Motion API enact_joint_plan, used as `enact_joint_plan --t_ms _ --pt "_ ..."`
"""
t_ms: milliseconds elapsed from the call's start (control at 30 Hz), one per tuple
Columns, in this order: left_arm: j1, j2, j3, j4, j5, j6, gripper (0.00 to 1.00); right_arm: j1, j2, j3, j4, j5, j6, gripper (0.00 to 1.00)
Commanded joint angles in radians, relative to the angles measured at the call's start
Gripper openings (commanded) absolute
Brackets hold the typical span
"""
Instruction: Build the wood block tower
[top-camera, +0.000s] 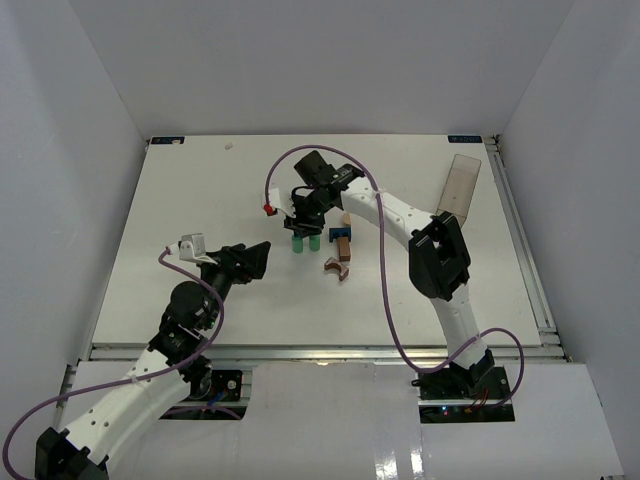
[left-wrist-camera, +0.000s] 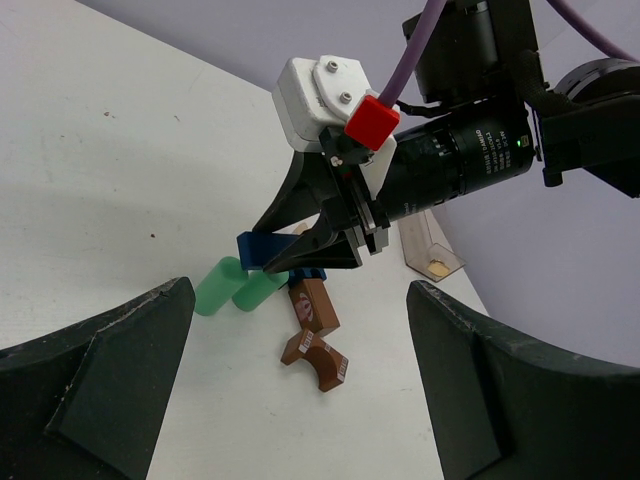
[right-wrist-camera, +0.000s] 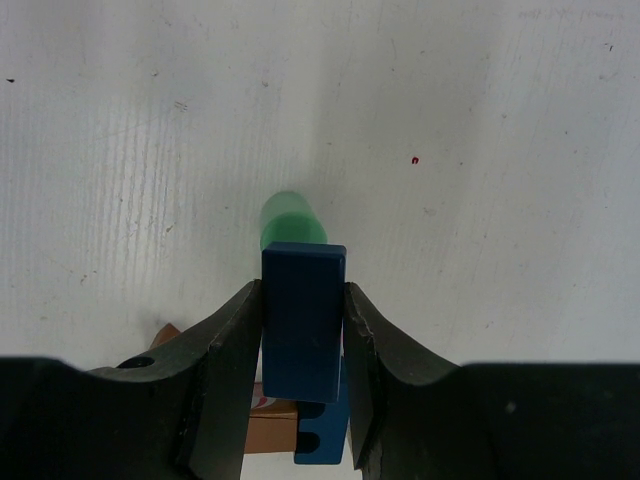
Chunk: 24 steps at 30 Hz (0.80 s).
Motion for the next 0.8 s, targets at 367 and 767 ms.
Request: enact_joint_plan --t_ms 367,767 --pt "-0.002 -0.005 -0.004 0.023 0.017 -0.004 0.98 0.004 0.026 0.049 -0.002 0.02 0.049 0.14" --pt "-0.002 -0.002 -0.003 0.025 0.02 -0.003 0.98 0.003 0.035 0.052 -0.002 0.021 0.056 0.16"
